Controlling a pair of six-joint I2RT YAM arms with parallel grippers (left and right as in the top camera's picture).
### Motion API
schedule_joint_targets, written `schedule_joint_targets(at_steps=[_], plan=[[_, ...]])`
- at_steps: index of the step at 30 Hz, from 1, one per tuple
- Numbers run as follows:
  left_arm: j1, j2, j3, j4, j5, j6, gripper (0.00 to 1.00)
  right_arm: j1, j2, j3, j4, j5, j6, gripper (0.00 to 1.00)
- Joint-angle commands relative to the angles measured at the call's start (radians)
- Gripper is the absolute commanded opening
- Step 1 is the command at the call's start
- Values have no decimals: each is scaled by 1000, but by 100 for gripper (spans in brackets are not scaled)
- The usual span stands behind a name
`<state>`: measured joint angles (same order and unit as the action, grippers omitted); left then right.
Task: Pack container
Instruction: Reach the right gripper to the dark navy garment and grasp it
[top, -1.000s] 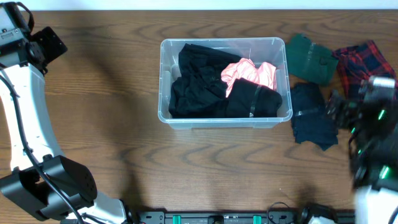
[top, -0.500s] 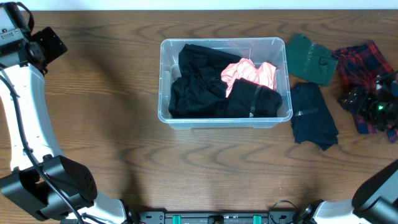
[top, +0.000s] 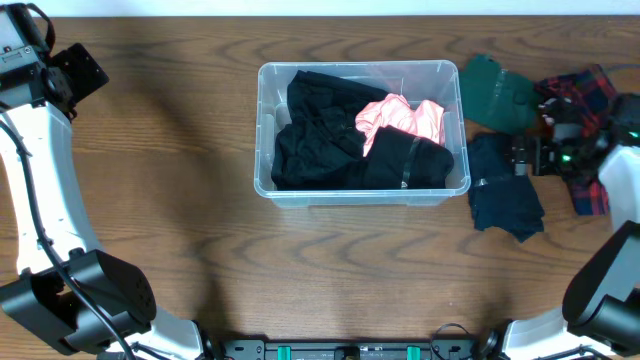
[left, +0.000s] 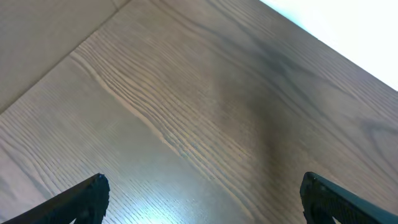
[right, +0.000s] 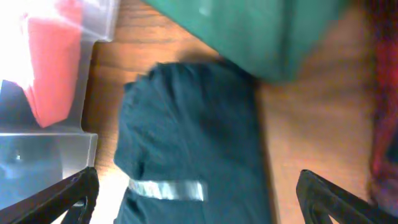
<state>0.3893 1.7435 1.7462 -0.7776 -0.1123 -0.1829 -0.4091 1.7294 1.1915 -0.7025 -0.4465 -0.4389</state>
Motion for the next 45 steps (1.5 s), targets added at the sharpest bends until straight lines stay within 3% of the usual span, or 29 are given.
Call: schedule_joint_targets(at_steps=[1, 22, 23, 29, 35, 38, 45], plan=[[3, -3, 3, 0, -12, 3, 98, 42, 27, 18, 5, 92, -83, 99], [3, -3, 3, 0, -12, 3, 98, 52, 276, 17, 52, 226, -71, 99], [3, -3, 3, 0, -12, 3, 98, 53, 286, 17, 51, 226, -70, 97], [3, -3, 3, 0, -12, 3, 98, 53, 297, 18, 37, 226, -47, 46], [3, -3, 3, 0, -12, 3, 98, 53, 277, 21, 25, 226, -14, 11], [3, -3, 3, 0, -12, 3, 98, 54, 246, 44, -5, 226, 29, 1], [3, -3, 3, 0, -12, 3, 98, 74, 71, 168, -137, 171, 189, 1]])
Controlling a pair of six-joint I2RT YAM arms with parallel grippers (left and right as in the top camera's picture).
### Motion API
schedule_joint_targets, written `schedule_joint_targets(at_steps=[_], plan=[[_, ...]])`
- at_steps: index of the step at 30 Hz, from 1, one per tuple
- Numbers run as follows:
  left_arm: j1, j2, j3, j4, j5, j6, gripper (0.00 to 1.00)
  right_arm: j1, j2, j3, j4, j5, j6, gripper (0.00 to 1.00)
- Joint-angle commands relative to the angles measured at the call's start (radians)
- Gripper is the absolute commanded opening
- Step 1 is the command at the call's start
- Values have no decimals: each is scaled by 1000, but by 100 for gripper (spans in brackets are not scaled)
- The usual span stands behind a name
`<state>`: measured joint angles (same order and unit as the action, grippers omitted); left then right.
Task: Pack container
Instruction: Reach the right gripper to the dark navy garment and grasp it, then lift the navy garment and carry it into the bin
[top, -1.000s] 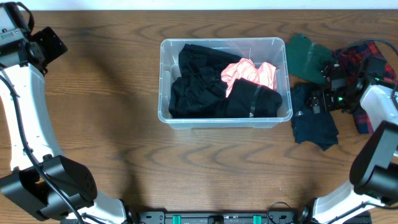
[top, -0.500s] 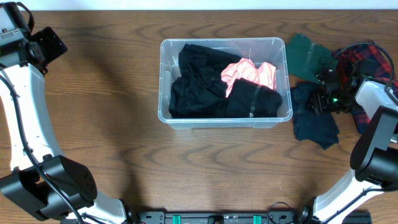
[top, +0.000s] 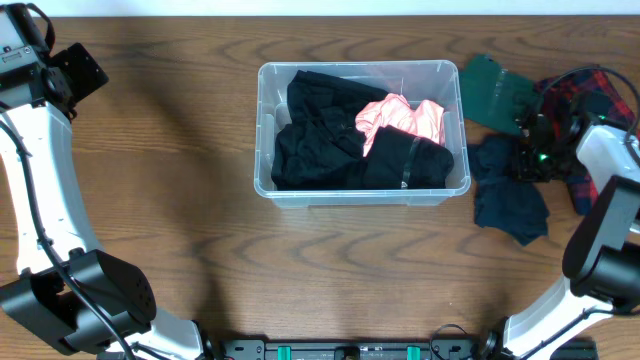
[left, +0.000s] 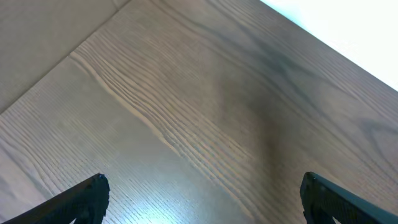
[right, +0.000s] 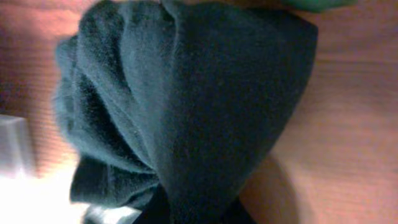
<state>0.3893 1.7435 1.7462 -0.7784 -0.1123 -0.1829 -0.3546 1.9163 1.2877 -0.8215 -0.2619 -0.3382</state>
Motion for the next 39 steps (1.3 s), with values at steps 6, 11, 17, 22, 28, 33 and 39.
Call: schedule_joint_targets(at_steps=[6, 11, 17, 22, 28, 33, 39], plan=[[3, -3, 3, 0, -12, 3, 98, 92, -306, 125, -43, -57, 138, 1], [3, -3, 3, 0, -12, 3, 98, 189, -421, 154, -6, -57, 289, 1], [3, -3, 3, 0, -12, 3, 98, 332, -468, 170, 118, -56, 395, 1], [3, -3, 3, 0, -12, 3, 98, 456, -410, 170, 259, 57, 442, 1], [3, -3, 3, 0, -12, 3, 98, 554, -285, 170, 335, 135, 455, 2], [3, -3, 3, 0, -12, 3, 98, 582, -178, 170, 373, 195, 518, 2], [3, -3, 3, 0, -12, 3, 98, 582, -78, 170, 393, 211, 525, 2]])
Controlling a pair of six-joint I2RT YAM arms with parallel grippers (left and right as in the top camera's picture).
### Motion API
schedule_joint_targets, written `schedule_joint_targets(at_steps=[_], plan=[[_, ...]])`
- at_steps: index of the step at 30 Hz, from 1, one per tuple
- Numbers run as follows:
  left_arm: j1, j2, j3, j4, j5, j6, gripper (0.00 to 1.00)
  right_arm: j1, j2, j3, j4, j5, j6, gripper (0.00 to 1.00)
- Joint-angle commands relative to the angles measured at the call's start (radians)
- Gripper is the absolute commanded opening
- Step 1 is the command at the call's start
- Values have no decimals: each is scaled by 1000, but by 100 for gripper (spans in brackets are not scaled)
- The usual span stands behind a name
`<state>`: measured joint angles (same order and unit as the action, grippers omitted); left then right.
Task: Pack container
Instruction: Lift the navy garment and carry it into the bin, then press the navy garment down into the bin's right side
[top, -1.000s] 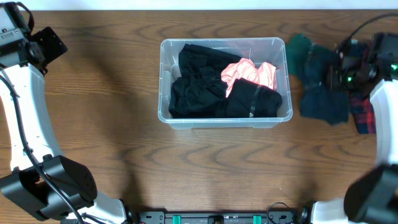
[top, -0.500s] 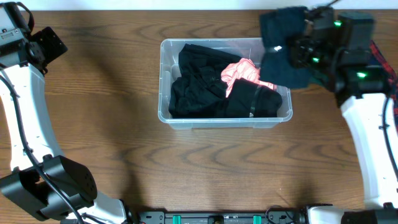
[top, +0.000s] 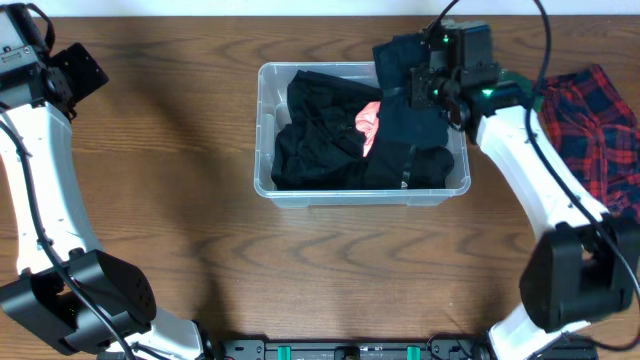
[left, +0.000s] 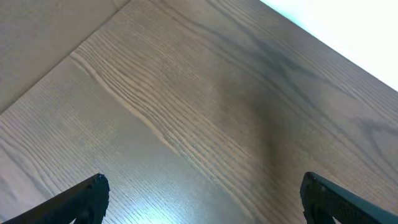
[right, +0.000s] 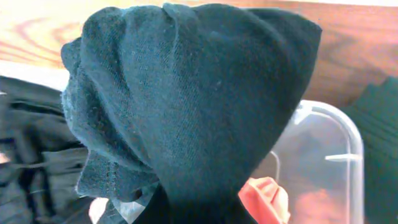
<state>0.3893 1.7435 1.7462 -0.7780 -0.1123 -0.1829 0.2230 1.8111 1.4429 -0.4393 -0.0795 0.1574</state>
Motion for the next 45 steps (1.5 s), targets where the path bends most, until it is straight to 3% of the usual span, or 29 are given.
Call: schedule_joint_targets(at_steps=[1, 14, 18, 20, 23, 25, 26, 29, 34, 45], plan=[[3, -3, 3, 0, -12, 3, 98, 5, 40, 15, 10, 31, 29, 2], [3, -3, 3, 0, -12, 3, 98, 5, 68, 15, -128, 45, 30, 1], [3, -3, 3, 0, -12, 3, 98, 5, 72, 15, -144, 126, 28, 4], [3, -3, 3, 0, -12, 3, 98, 5, 72, 14, -134, 156, 12, 13], [3, -3, 3, 0, -12, 3, 98, 5, 72, 15, -102, 158, -41, 43], [3, -3, 3, 0, -12, 3, 98, 5, 72, 15, -84, 158, -79, 78], [3, -3, 3, 0, -12, 3, 98, 5, 72, 15, -74, 158, -106, 89], [3, -3, 3, 0, -12, 3, 98, 5, 68, 15, -37, 158, -214, 99], [3, -3, 3, 0, -12, 3, 98, 7, 16, 21, -17, 158, -253, 98], [3, -3, 3, 0, -12, 3, 98, 32, -109, 21, -42, 153, -252, 64]])
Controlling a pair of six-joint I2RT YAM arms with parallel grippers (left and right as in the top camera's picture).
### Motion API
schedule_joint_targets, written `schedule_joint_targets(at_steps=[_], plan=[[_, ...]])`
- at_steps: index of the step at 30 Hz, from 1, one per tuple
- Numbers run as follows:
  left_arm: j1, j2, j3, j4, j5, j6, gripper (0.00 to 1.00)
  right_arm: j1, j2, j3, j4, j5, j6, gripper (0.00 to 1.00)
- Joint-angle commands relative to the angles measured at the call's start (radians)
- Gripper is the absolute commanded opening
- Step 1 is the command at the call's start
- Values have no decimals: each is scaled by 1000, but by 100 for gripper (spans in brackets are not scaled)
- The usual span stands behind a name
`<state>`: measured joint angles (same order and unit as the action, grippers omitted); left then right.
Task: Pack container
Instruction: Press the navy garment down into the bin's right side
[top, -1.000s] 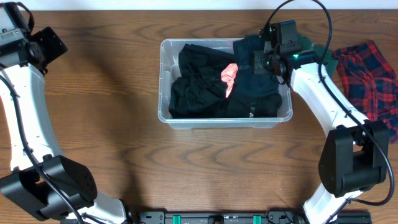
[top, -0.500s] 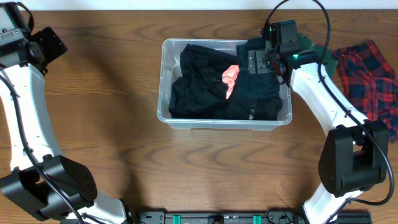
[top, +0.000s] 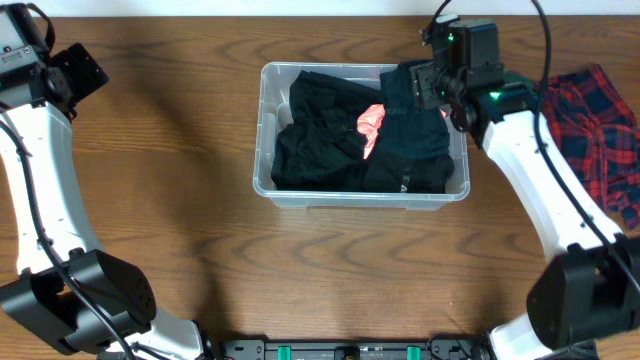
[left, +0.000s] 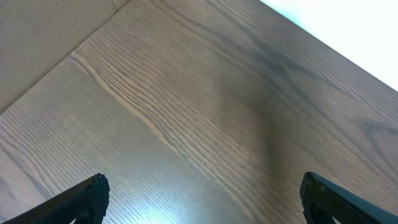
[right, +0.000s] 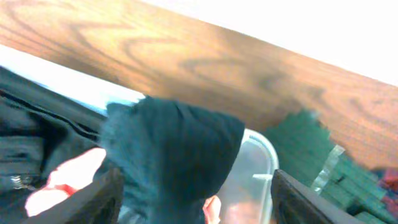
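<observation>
A clear plastic container (top: 262, 130) stands mid-table, holding black clothes (top: 315, 130) and a pink garment (top: 370, 120). A dark teal garment (top: 415, 105) lies in its back right corner, draped over the pile. My right gripper (top: 432, 80) hovers just above it, open and empty. In the right wrist view the teal garment (right: 177, 152) lies loose below the spread fingers (right: 93, 199) of that gripper (right: 199, 202). My left gripper (left: 205, 199) is open over bare wood at the far left.
A green garment (top: 512, 82) lies right of the container, partly hidden by my right arm; in the right wrist view it (right: 305, 146) sits past the rim (right: 264, 146). A red plaid garment (top: 600, 125) is spread at the far right.
My right gripper has opened and let go of the teal garment, which now lies in the container's back right corner. The gripper sits slightly right of where it was. The left arm is unchanged.
My right gripper was open over the teal garment on the table, right of the container. Then it was shut on the bunched garment there. Then it held it over the container's back right. Now the garment rests inside and the gripper is open.
</observation>
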<state>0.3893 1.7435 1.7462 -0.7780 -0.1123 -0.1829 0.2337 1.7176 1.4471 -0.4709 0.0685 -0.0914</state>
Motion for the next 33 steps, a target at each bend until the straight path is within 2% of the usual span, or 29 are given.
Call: schedule_joint_targets(at_steps=[1, 3, 4, 8, 16, 21, 27, 33], plan=[[3, -3, 3, 0, -12, 3, 98, 23, -13, 17, -17, 5, -3, 58], [3, -3, 3, 0, -12, 3, 98, 27, -1, 16, -36, 5, -2, 41], [3, -3, 3, 0, -12, 3, 98, 28, 12, 15, -42, 5, 2, 29], [3, -3, 3, 0, -12, 3, 98, 29, 70, 13, -42, 2, 16, 11], [3, -3, 3, 0, -12, 3, 98, 29, 263, 13, -47, 3, 15, 4], [3, -3, 3, 0, -12, 3, 98, 27, 342, 13, -54, 14, 15, 4], [3, -3, 3, 0, -12, 3, 98, 27, 293, 30, -52, 22, 15, 5], [3, -3, 3, 0, -12, 3, 98, 28, 127, 32, -75, 21, 16, 15]])
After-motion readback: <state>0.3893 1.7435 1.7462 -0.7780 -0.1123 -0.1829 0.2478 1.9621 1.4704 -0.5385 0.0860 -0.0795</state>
